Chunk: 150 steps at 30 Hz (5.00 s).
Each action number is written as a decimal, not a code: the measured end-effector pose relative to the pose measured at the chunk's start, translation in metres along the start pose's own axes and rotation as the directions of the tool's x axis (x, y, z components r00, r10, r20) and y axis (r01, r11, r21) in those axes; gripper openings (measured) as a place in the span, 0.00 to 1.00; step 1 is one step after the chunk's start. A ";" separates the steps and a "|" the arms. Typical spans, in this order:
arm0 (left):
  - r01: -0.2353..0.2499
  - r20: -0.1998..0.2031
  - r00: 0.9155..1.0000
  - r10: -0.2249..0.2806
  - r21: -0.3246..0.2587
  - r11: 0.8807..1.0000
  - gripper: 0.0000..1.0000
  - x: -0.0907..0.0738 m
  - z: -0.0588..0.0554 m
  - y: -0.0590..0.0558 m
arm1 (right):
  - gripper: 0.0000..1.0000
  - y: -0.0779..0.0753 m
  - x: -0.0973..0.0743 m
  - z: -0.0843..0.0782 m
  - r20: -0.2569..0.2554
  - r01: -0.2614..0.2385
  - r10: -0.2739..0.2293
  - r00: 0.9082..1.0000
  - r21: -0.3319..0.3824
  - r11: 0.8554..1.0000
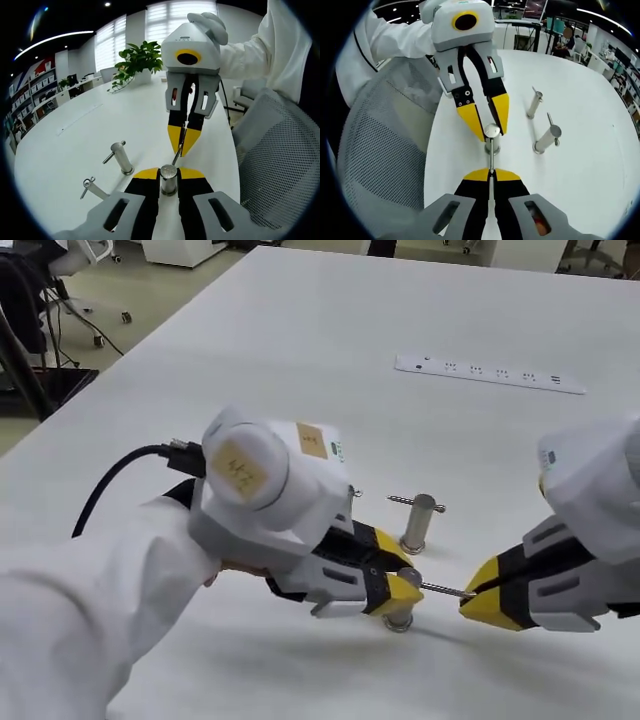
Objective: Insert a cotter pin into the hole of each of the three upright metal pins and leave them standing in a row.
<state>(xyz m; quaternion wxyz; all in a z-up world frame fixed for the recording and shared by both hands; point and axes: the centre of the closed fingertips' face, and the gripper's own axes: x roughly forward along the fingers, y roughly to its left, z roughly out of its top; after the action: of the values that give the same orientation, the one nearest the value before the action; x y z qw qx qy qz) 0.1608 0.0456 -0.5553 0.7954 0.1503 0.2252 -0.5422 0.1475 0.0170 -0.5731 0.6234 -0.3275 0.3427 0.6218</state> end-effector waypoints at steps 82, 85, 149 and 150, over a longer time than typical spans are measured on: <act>0.031 0.019 0.999 -0.030 -0.059 0.998 0.54 -0.018 -0.015 -0.019 | 0.21 -0.006 0.003 0.047 0.200 0.012 -0.029 0.979 0.085 0.996; 0.057 0.043 0.998 -0.053 -0.114 0.992 0.70 -0.022 -0.013 -0.029 | 0.23 -0.004 0.008 0.048 0.200 0.012 -0.029 0.979 0.083 0.996; -0.121 -0.032 0.993 0.117 -0.207 0.971 0.95 -0.065 -0.025 -0.018 | 0.07 -0.063 -0.031 0.008 0.207 0.126 -0.122 0.971 -0.006 0.992; -0.121 -0.030 0.993 0.117 -0.211 0.970 0.95 -0.065 -0.024 -0.018 | 0.07 -0.065 -0.033 0.006 0.205 0.127 -0.123 0.971 -0.007 0.992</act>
<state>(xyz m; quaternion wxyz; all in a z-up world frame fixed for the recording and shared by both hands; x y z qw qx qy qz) 0.1191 0.1027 -0.5421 0.8360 0.0826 0.2792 -0.4652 0.2133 0.0030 -0.5435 0.6897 -0.2893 0.2494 0.6152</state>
